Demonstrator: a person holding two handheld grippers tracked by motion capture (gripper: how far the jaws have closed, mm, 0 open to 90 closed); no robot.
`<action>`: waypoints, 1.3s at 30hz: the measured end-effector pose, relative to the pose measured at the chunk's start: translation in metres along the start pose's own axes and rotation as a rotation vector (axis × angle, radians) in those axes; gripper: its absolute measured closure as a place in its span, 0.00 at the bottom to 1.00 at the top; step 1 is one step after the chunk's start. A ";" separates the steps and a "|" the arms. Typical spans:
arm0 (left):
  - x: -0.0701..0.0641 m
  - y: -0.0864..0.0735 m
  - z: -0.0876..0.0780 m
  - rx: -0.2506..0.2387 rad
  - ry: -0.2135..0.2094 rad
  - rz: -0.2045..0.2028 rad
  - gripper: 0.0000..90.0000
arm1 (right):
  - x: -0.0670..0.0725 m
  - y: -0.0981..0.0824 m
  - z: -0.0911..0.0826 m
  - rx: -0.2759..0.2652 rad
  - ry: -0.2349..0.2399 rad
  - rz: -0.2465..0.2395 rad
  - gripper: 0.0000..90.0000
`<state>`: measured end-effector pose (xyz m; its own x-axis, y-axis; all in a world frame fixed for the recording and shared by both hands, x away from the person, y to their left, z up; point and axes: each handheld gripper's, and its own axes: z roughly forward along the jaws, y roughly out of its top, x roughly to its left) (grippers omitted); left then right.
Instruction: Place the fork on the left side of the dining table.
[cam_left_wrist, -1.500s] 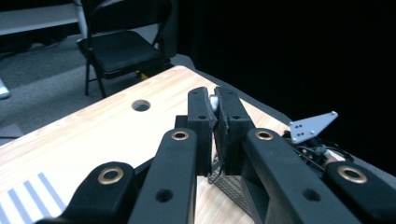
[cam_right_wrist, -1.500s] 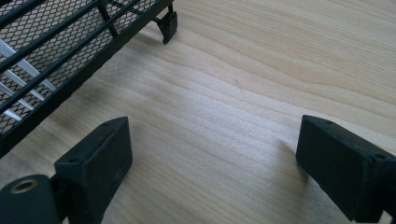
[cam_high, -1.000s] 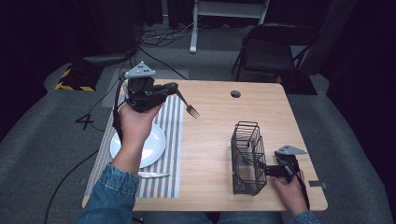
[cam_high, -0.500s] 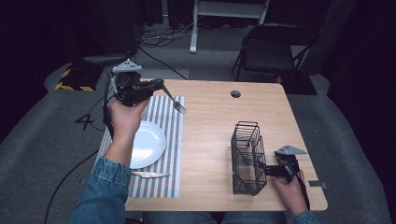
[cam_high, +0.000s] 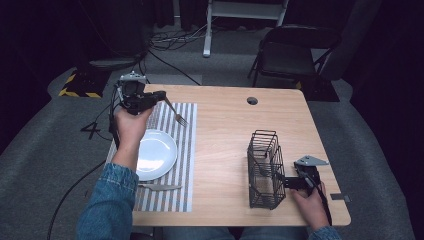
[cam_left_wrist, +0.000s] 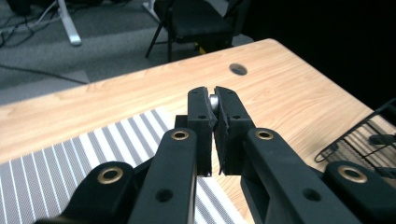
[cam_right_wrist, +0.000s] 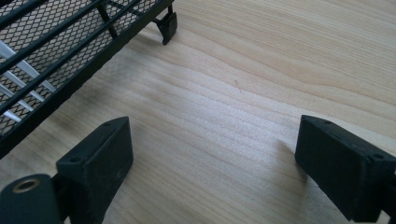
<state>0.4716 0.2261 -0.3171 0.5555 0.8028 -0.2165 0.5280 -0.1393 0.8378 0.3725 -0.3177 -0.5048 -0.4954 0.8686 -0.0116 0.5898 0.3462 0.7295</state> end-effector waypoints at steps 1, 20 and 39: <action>0.004 -0.002 0.002 0.007 -0.002 -0.013 0.95 | 0.000 0.000 0.000 0.000 0.000 0.000 0.13; 0.034 -0.022 0.023 0.088 0.042 -0.095 0.95 | 0.000 0.000 0.000 -0.001 -0.003 0.001 0.13; 0.051 -0.022 0.029 0.092 0.067 -0.127 0.95 | 0.000 0.000 0.000 -0.002 -0.005 0.003 0.13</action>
<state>0.5070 0.2533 -0.3616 0.4381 0.8538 -0.2812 0.6494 -0.0844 0.7557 0.3725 -0.3174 -0.5048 -0.4909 0.8711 -0.0129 0.5900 0.3433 0.7308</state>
